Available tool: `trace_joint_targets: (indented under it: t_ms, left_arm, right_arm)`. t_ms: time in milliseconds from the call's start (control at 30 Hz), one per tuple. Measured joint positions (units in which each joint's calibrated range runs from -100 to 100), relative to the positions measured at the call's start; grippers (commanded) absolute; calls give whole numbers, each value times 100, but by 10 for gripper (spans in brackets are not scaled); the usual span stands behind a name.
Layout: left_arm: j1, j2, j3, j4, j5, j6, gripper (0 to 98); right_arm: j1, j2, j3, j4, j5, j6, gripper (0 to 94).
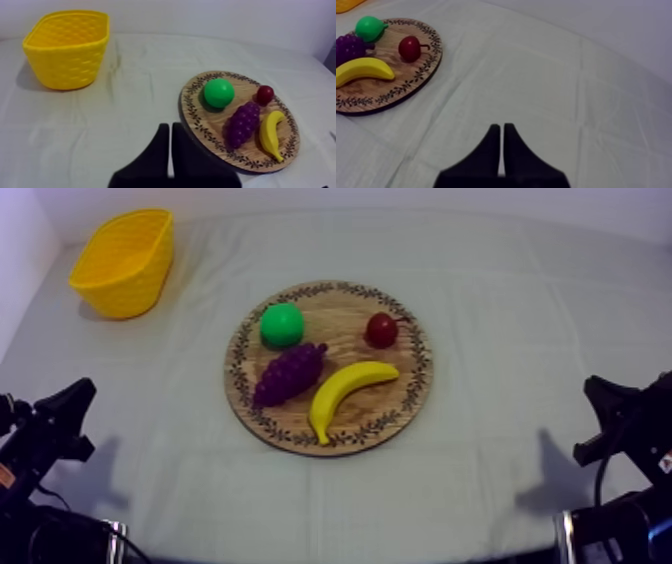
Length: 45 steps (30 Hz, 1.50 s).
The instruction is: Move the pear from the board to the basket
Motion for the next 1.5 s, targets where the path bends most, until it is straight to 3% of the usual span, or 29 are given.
trace_joint_targets:
  t_ms: [167, 367, 500, 700, 900, 1100, 1367, 1500]
  left_arm:
    - [107, 579, -330, 466, -28, -303, 0]
    - [22, 1740, -872, 1199, 265, -798, 0]
    - [-110, 2480, -1347, 1472, 687, -1012, 0]
    - [-58, 3632, -2352, 1349, 1649, -1035, 0]
    - [66, 4741, -3663, 1053, 2878, -495, 0]
    - [137, 5989, -4918, 901, 3975, 17, 0]
    - [291, 7628, -6404, 612, 4653, 532, 0]
    - [383, 8424, -7174, 548, 4711, 622, 0]
  right_arm:
    - [0, 0, 0, 0, 0, 0, 4]
    - [0, 0, 0, 0, 0, 0, 4]
    - [0, 0, 0, 0, 0, 0, 4]
    - [0, 0, 0, 0, 0, 4, 4]
    - [0, 0, 0, 0, 0, -2, 4]
    - [0, 0, 0, 0, 0, -2, 4]
    - [0, 0, 0, 0, 0, -2, 4]
    - [0, 0, 0, 0, 0, -2, 4]
